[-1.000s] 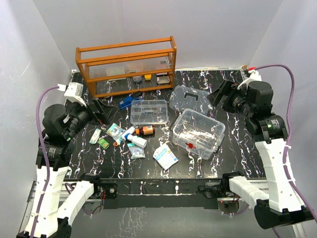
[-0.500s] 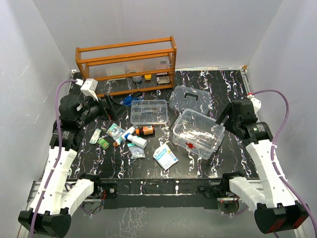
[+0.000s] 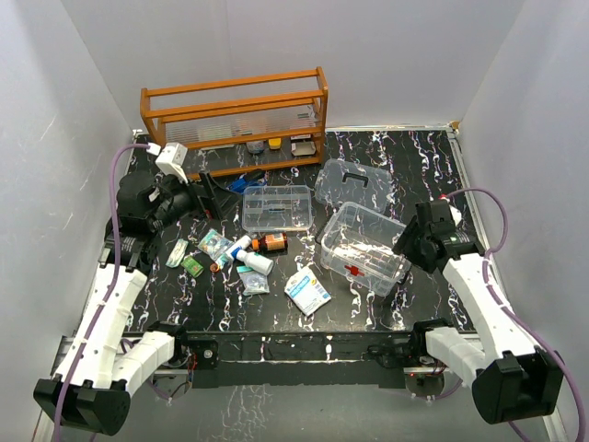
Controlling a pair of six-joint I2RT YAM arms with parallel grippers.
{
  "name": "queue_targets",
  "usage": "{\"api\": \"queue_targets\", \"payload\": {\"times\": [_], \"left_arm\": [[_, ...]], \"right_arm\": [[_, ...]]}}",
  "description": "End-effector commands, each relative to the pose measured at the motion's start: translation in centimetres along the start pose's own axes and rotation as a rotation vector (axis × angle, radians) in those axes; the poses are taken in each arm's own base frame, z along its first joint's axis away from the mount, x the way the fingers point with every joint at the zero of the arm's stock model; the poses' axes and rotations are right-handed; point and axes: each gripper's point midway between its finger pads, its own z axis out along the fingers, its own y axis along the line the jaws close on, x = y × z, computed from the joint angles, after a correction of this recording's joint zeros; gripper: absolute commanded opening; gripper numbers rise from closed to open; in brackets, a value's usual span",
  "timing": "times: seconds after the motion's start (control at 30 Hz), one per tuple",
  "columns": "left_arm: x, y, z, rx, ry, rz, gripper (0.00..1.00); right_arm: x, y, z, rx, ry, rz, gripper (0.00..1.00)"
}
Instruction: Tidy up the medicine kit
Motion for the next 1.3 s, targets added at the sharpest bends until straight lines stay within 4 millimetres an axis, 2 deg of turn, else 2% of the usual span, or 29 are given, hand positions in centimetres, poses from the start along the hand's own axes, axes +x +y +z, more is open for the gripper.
{"api": "queue_targets", "payload": {"times": [0.0,0.33,0.53,0.7,0.9,1.07,1.27], "left_arm": [[-0.5,0.2,0.3,-0.010,-0.023,0.038,0.99],[0.1,0.6,0.8,-0.022,-0.006,0.042,0.99],[0.7,0.9,1.0,-0.030,0.006,0.035,0.99],[1.1,1.3,1.3,-0.041,0.017,0.029,0.99],[1.6,1.9,1.5,-0.061,0.034,0.015,0.99],[2.0,2.2,1.7,-0.069,0.040,0.008,0.99],[3.3,4.1,2.0,-0.158,0.072,-0.039,0.99]], "right_arm": [[-2.1,1.9,0.5,-0.059,-0.049,-0.020,0.50],[-4.1,3.9,2.0,-0.094,-0.036,-0.174,0.36],[-6.2,5.6,3.2,-0.115,-0.061,-0.244,0.35],[-8.2,8.1,4.0,-0.170,-0.075,-0.280,0.35],[-8.3,10.1,5.2,-0.234,-0.047,-0.283,0.36],[-9.5,10.0,4.3,-0.206,-0.087,-0.240,0.43],[-11.3,9.2,0.9,-0.161,-0.170,-0.203,0.57]]}}
